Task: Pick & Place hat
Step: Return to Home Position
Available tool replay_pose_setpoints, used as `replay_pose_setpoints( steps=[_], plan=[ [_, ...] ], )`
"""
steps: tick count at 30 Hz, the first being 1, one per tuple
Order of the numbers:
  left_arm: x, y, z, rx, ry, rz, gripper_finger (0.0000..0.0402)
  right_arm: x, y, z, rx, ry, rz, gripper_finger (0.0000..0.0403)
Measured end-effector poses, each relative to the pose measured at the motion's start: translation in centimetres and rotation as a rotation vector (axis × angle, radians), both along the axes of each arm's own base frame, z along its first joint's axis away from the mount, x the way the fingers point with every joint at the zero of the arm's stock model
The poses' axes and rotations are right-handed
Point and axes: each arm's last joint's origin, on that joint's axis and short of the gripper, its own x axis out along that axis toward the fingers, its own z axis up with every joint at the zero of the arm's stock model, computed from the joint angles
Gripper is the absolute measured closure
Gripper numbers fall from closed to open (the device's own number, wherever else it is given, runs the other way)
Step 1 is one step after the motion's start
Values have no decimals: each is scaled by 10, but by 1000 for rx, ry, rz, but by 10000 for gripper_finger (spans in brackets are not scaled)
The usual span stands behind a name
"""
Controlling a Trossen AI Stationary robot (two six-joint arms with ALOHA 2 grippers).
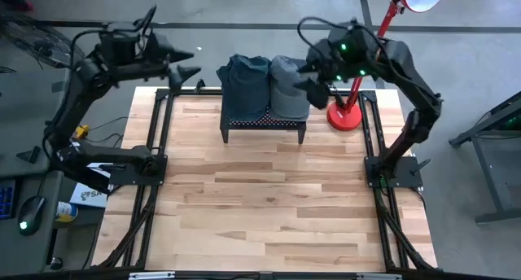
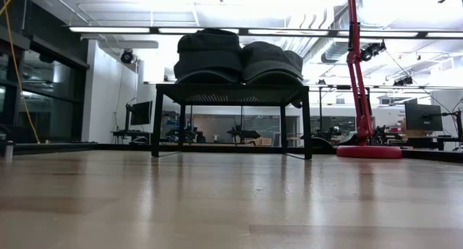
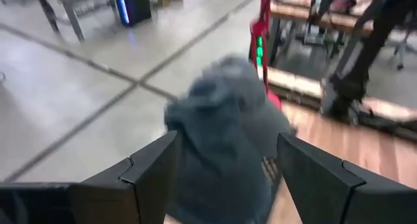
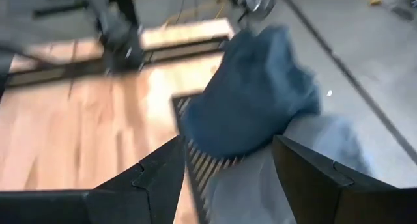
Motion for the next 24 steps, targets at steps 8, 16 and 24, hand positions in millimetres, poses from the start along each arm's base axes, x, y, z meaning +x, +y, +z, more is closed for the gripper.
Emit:
replay_pose_setpoints(
  steps=[8,16,24],
  plan=[
    [-31,-31,-47,-143,-10,-50,147,14,41,-31,82,144,118,181],
    [-63,-65,-134,-216,-317,-147,147,11,76,-123,276,-108,255,181],
    [-92,-91,-180,-156,-549,-184,147,-58,94,-199,390,-526,260,181]
  ],
)
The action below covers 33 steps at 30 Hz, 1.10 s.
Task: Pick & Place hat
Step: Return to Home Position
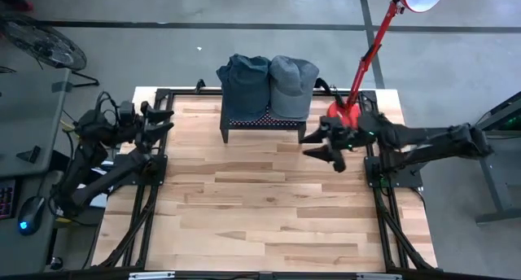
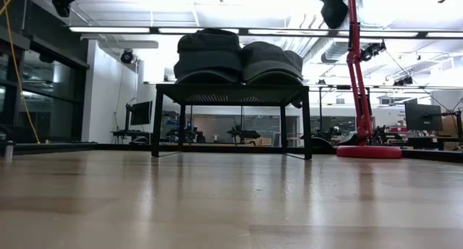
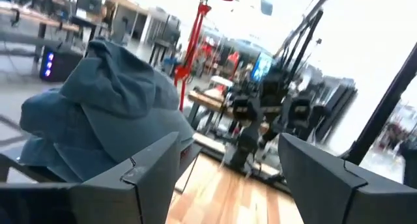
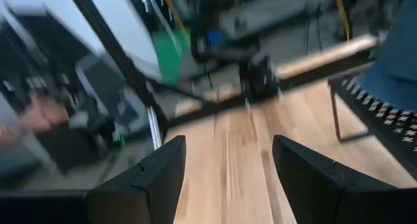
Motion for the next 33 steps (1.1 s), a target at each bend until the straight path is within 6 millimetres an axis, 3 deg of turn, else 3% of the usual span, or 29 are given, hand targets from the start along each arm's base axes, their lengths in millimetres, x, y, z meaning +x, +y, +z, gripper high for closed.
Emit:
replay_pose_setpoints(
  steps=[6,18,33],
  plan=[
    [9,6,-26,20,-52,-47,147,-41,1,-41,14,-252,-88,181],
    [35,28,-77,80,-148,-111,147,-73,-7,-99,2,-460,-163,181],
    [36,30,-89,111,-89,-83,147,-93,-13,-115,5,-371,-184,181]
  ],
)
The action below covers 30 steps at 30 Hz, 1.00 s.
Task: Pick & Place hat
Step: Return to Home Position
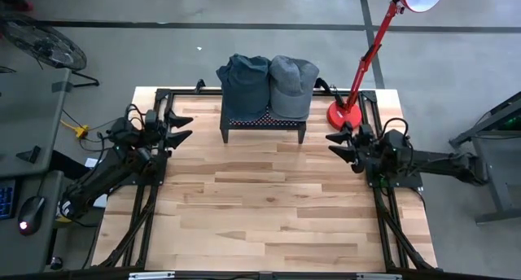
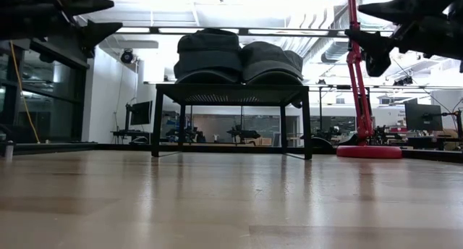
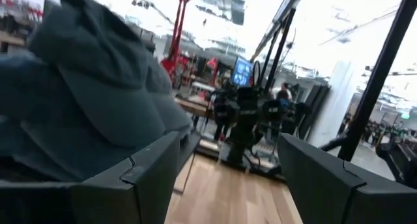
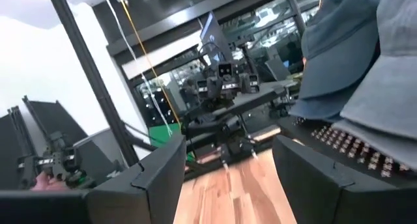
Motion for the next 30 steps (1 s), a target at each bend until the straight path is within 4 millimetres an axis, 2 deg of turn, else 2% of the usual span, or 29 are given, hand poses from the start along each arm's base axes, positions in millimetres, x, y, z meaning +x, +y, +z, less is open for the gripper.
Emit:
replay_pose_setpoints(
  steps=[10,18,24,30],
  plan=[
    [2,2,-10,-32,91,20,147,-18,5,-9,12,67,22,181],
    [2,6,-16,-15,145,137,147,-17,4,-18,-19,165,-4,181],
    [1,9,-23,-17,217,235,147,-17,1,-24,-54,234,-113,181],
    [2,8,-25,-27,241,209,147,-17,0,-25,-78,243,-164,181]
  ],
)
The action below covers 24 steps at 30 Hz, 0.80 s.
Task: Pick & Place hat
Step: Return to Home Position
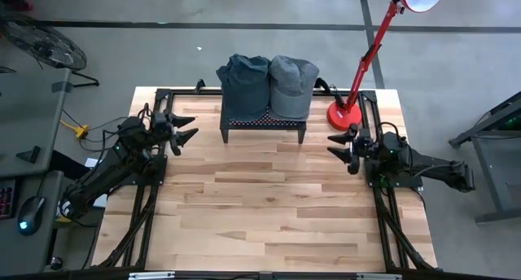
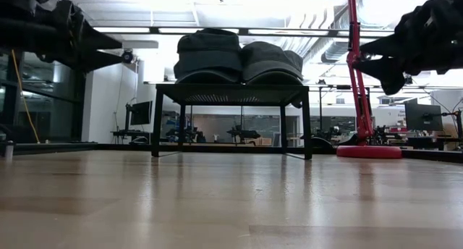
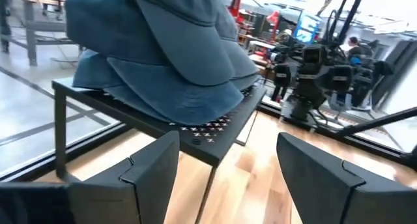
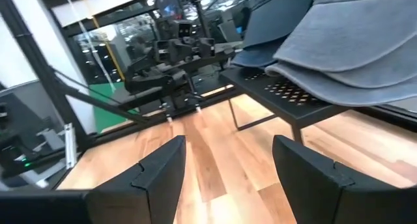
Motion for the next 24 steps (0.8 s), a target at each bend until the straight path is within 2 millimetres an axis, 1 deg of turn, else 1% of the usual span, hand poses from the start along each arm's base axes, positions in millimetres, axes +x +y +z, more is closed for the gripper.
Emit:
replay_pose_setpoints(
  steps=[8,10,13,17,21,24],
  plan=[
    [0,1,5,41,-66,30,147,0,-1,-1,28,1,-29,181],
    [3,3,-1,53,-120,20,147,0,-1,-1,29,1,-15,181],
    [7,7,-16,47,-178,2,147,0,0,-1,0,6,-6,181],
    [6,5,-9,98,-232,19,147,0,0,-1,-3,7,-5,181],
    [11,1,-13,83,-202,-3,147,0,0,-1,-5,7,-5,181],
    [16,-4,-20,50,-165,-11,147,0,0,-1,-5,8,-5,181]
  ],
)
